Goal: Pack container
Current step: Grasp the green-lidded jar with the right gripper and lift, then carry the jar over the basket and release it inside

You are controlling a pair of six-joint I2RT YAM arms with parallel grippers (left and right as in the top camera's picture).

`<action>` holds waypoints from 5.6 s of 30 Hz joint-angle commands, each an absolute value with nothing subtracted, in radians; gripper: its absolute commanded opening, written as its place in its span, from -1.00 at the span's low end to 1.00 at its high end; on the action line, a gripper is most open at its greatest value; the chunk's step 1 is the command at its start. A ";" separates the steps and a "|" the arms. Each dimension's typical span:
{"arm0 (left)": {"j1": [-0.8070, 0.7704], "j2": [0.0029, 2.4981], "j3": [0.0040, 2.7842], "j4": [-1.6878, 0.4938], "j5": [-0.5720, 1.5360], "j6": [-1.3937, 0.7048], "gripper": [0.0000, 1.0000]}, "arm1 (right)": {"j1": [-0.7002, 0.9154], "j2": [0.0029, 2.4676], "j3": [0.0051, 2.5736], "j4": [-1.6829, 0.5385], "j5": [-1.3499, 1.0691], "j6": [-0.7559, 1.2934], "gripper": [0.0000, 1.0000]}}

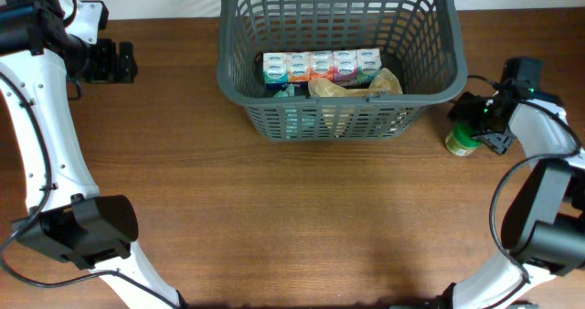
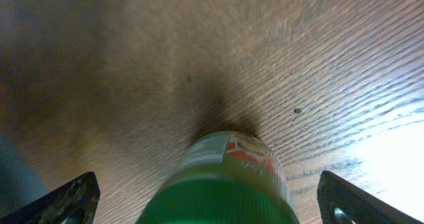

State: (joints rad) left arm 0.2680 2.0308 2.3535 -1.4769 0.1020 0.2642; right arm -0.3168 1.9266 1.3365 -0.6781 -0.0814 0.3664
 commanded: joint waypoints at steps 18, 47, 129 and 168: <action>0.273 2.014 2.351 -1.478 0.116 0.251 0.98 | -0.315 1.969 1.328 -0.702 -0.092 0.454 0.87; 0.273 2.014 2.351 -1.478 0.116 0.251 0.98 | -0.426 1.969 1.328 -0.813 -0.026 0.555 0.92; 0.273 2.014 2.351 -1.478 0.116 0.251 0.98 | -0.426 1.988 1.800 -1.145 0.015 0.574 -0.21; 0.273 2.014 2.351 -1.478 0.116 0.251 0.98 | 0.355 2.374 2.584 -1.455 0.004 0.162 -0.87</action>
State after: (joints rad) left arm 0.2680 2.0308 2.3531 -1.4773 0.1020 0.2642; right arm 0.3470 2.3375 2.5855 -1.4456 0.0132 0.1745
